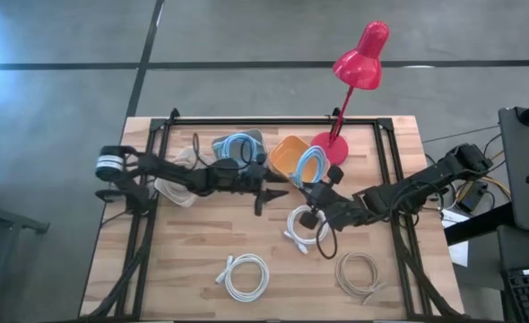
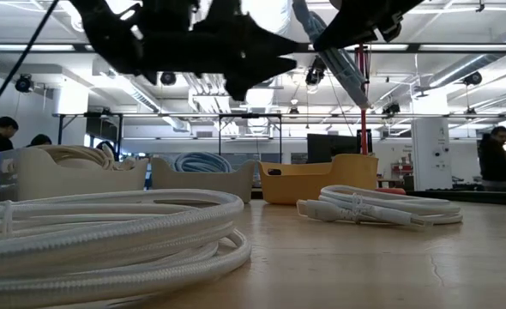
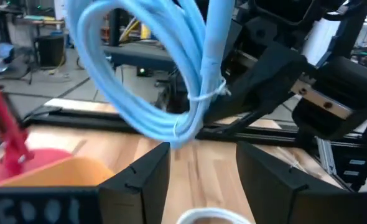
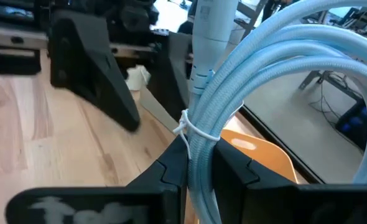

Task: Sort HDMI cables
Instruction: Put the light blue hdmi cable into the gray bin

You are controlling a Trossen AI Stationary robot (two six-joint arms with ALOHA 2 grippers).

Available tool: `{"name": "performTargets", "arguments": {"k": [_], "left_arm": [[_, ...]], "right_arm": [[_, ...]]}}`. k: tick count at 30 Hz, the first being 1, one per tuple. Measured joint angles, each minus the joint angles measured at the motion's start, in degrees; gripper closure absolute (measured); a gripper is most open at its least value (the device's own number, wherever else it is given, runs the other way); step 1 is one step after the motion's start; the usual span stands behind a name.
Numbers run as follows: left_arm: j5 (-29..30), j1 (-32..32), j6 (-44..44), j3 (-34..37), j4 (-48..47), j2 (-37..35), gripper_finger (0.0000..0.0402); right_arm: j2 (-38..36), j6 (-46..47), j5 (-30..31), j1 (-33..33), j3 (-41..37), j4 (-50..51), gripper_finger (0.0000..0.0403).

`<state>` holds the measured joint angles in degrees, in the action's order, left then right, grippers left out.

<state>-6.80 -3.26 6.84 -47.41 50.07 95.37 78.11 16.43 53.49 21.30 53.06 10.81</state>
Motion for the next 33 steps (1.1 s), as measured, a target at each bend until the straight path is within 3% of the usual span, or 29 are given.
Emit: {"name": "performTargets", "arguments": {"k": [6,20,23,28,33], "left_arm": [[-3.3,0.0,-2.1,-6.1,0.0,3.4,0.0213],[-5.6,0.0,-2.7,-7.8,-1.1,3.2,0.0221],[-6.0,0.0,-2.7,-7.8,-1.2,3.2,0.0242],[-6.6,0.1,-2.4,-7.8,-1.3,3.2,0.0311],[-6.9,0.1,-2.2,-7.8,-3.7,3.1,0.0356]], "right_arm": [[0.0,0.0,-1.2,0.0,0.0,0.4,0.0355],[-0.1,0.9,-8.6,0.1,-0.3,0.1,0.0353],[-0.1,0.9,-8.6,0.0,-0.4,-0.4,0.0353],[0.0,0.5,-8.6,0.0,-0.4,-0.5,0.0351],[0.0,-1.9,-11.4,-0.1,-0.4,-0.4,0.0327]]}}
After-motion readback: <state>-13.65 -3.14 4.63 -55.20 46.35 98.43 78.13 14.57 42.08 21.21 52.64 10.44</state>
